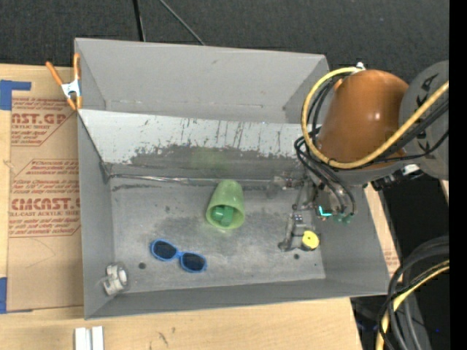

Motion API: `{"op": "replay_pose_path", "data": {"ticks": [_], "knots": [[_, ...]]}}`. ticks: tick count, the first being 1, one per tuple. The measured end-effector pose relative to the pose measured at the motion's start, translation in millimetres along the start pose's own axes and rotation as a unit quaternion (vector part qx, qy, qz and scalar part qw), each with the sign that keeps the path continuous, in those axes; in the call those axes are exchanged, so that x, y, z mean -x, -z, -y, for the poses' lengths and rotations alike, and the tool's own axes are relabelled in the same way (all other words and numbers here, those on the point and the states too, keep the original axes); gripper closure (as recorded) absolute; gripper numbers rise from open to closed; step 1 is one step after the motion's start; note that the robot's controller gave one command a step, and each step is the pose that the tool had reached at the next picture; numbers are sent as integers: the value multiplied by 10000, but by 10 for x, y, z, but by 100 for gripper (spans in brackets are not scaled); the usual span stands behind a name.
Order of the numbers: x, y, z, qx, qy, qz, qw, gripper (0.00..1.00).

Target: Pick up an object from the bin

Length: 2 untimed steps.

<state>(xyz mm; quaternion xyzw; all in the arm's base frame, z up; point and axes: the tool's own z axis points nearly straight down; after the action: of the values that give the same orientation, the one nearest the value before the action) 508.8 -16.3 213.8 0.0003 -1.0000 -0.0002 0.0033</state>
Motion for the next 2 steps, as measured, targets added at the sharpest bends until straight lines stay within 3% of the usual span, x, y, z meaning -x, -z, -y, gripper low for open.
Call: {"op": "replay_pose_path", "data": {"ticks": [1,2], "knots": [[803,-493,-578,11,206,45,9998,0],[811,-1458,-567,-3,479,-18,9989,0]]}}
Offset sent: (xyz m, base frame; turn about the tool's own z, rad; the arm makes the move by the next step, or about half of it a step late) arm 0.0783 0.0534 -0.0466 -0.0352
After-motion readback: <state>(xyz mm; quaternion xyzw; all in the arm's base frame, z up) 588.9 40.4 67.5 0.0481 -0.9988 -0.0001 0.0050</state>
